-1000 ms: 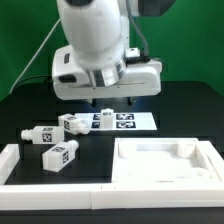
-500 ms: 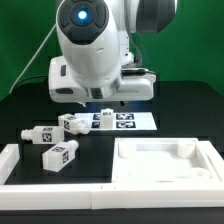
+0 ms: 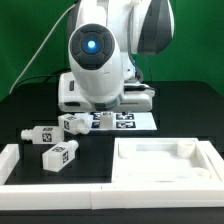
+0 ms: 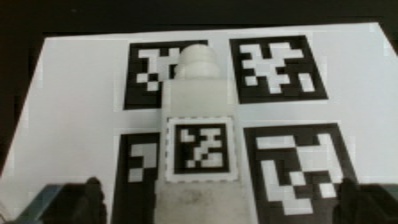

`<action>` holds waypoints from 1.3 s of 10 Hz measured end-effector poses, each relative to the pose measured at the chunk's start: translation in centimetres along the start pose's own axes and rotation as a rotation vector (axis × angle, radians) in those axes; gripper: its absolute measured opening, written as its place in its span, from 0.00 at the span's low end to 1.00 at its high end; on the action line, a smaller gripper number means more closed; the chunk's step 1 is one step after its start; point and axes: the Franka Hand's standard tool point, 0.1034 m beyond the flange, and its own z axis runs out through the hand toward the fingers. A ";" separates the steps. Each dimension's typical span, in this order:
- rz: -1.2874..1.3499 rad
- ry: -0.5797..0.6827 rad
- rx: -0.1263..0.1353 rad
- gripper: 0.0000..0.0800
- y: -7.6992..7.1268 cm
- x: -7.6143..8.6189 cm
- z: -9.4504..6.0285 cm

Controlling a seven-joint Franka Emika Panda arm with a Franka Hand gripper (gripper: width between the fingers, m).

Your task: Assemble one leg

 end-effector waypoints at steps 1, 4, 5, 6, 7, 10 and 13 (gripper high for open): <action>0.000 0.002 0.000 0.81 0.0 0.1 0.0; 0.006 -0.030 -0.010 0.81 -0.4 0.2 1.5; 0.004 -0.049 -0.015 0.81 -0.5 0.4 2.2; 0.005 -0.066 -0.016 0.81 -0.5 0.6 2.5; 0.003 -0.062 -0.017 0.81 -0.5 0.7 2.4; 0.003 -0.063 -0.017 0.47 -0.5 0.7 2.5; -0.005 -0.053 -0.018 0.36 -0.7 0.7 1.9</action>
Offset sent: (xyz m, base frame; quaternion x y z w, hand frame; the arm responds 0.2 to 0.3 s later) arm -0.0200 0.0114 -0.0185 -0.0166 -0.0274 0.0382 0.9988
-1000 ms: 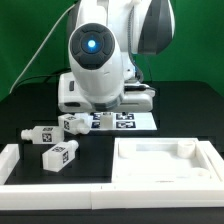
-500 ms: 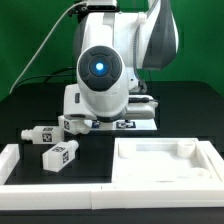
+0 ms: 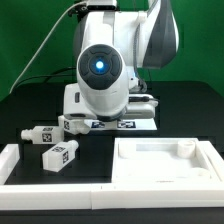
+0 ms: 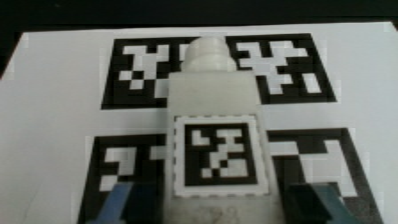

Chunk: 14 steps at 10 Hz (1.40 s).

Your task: Assemble one leg

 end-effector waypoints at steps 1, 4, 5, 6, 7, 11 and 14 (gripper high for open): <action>-0.013 0.007 -0.006 0.36 -0.8 -0.4 -1.1; -0.038 0.099 0.053 0.36 -4.8 -1.0 -8.0; -0.039 0.183 0.079 0.36 -5.7 -1.3 -11.3; -0.058 0.281 0.077 0.36 -5.7 -0.6 -12.8; -0.062 0.375 0.073 0.36 -5.5 0.0 -13.2; -0.054 0.598 0.060 0.36 -5.3 -0.1 -13.4; -0.065 0.830 0.062 0.36 -8.4 -0.5 -22.7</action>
Offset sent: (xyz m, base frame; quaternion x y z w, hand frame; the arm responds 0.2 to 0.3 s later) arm 0.0754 0.0488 0.0720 0.1036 0.0888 0.0170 0.9905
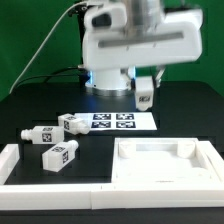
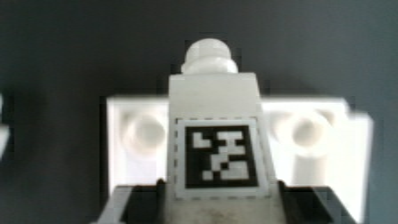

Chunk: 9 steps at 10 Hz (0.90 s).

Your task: Assemble one leg

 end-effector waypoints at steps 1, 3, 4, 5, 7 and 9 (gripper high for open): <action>0.018 0.068 -0.001 0.36 -1.6 1.8 -0.9; 0.007 0.209 -0.006 0.36 -2.8 2.5 -0.9; 0.007 0.276 -0.007 0.36 -2.6 2.5 -0.7; 0.004 0.322 -0.008 0.36 -2.7 2.6 -0.6; -0.005 0.436 -0.010 0.36 -2.8 2.8 -0.5; -0.024 0.599 0.010 0.36 -5.5 5.2 -0.8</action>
Offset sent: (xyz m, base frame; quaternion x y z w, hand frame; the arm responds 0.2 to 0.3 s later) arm 0.0000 0.0000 0.0000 0.0000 0.1938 0.0000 0.9810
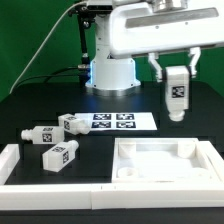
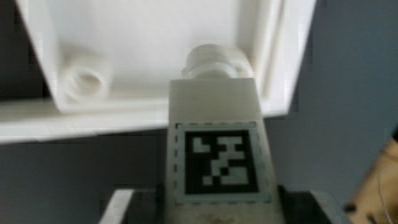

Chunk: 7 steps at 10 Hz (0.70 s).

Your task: Assemble one leg

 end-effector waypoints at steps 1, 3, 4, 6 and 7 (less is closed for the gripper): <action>-0.021 0.036 0.010 0.36 -1.2 1.1 0.8; -0.036 0.112 0.012 0.36 -1.3 1.6 1.3; -0.037 0.108 0.012 0.36 -1.3 1.6 1.3; -0.058 0.105 0.003 0.36 -0.8 1.6 1.6; -0.084 0.104 -0.009 0.36 -0.1 1.9 2.5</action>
Offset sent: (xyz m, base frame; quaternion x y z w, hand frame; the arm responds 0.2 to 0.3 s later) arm 0.0000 0.0000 0.0000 0.0000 0.0000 0.0000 1.0000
